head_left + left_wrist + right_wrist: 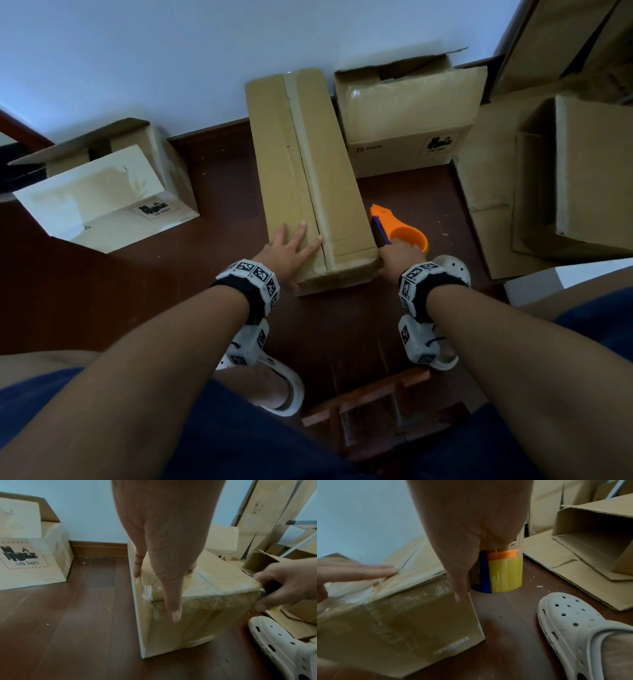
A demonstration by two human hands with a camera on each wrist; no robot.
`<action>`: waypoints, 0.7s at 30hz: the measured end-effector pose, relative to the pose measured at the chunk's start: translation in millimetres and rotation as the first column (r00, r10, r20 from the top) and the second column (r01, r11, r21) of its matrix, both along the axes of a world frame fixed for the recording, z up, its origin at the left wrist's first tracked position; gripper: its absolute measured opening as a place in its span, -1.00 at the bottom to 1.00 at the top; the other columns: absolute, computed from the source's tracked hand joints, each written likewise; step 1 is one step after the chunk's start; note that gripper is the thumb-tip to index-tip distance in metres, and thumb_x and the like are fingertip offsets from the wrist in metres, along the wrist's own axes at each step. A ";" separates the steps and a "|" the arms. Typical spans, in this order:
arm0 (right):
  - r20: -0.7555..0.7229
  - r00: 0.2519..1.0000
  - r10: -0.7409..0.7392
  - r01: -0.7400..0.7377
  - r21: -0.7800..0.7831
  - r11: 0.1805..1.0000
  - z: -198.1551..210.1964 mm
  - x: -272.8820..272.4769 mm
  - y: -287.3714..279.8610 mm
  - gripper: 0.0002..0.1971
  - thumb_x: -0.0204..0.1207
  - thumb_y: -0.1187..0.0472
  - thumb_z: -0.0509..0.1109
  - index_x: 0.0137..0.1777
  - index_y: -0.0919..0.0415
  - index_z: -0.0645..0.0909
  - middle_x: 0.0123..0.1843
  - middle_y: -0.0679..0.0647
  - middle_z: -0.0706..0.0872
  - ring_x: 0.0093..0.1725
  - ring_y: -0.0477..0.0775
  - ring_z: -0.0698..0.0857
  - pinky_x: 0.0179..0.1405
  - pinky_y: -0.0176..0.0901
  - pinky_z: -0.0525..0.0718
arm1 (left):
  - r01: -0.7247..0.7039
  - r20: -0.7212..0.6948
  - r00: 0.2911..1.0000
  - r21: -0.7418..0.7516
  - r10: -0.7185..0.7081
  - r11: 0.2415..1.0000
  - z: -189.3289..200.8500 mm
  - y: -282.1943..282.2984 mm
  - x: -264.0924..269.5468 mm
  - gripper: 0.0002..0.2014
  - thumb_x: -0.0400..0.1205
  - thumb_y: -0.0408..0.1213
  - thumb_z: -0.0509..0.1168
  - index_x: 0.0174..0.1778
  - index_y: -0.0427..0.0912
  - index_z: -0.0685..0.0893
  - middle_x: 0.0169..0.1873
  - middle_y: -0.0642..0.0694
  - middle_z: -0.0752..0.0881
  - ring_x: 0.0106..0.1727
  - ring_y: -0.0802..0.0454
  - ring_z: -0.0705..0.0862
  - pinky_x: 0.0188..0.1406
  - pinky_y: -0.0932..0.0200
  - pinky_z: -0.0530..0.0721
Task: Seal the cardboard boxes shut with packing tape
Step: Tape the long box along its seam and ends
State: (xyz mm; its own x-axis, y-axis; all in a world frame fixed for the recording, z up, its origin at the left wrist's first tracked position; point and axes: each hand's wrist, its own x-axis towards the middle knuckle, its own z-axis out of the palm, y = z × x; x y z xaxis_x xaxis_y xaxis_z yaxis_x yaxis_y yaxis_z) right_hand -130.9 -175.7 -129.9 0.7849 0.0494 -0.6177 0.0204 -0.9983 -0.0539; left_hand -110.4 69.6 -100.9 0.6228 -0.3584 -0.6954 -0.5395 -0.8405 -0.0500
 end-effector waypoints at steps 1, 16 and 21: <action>-0.027 1.000 -0.010 0.011 0.020 1.000 0.2 0.8 -2.1 -0.61 0.52 -0.13 0.37 0.17 0.15 0.60 0.21 0.18 0.56 0.19 0.23 0.56 0.17 0.11 0.53 | 0.019 -0.036 0.999 0.014 -0.018 1.000 2.9 3.9 3.3 0.22 0.44 -0.05 0.53 0.60 0.29 -0.42 0.62 -0.04 -0.47 0.63 -0.48 -0.25 0.46 -0.46 0.35; -0.113 0.968 -0.223 0.249 0.368 0.896 5.3 -0.3 -10.9 -0.43 0.58 -0.22 0.28 -0.49 0.18 0.29 -0.52 0.05 0.26 -0.53 -0.01 0.28 -0.48 -0.17 0.22 | -0.027 -0.078 0.997 -0.245 0.008 0.969 -10.6 41.0 18.9 0.08 0.44 0.05 0.52 0.69 0.18 -0.14 0.68 0.15 -0.22 0.68 -0.24 -0.22 0.64 -0.33 0.02; -0.089 0.924 -0.371 0.374 0.406 0.834 -3.0 4.1 -13.7 -0.39 0.68 -0.19 0.08 -0.53 0.18 0.28 -0.53 0.08 0.31 -0.53 0.04 0.32 -0.38 -0.09 0.32 | -0.228 0.010 0.961 -0.530 0.275 0.817 -6.5 61.1 31.6 -0.28 0.61 0.09 0.32 0.66 0.16 0.16 0.69 0.04 0.07 0.66 -0.15 0.13 0.63 -0.16 0.19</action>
State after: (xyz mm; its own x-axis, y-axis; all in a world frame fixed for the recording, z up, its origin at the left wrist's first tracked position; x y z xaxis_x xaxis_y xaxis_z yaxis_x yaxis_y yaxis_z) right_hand -126.8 -189.4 -133.0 0.7909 0.0018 -0.6120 -0.3508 -0.8181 -0.4557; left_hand -78.8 130.7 -107.5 0.7877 -0.4743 -0.3932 -0.3194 -0.8601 0.3976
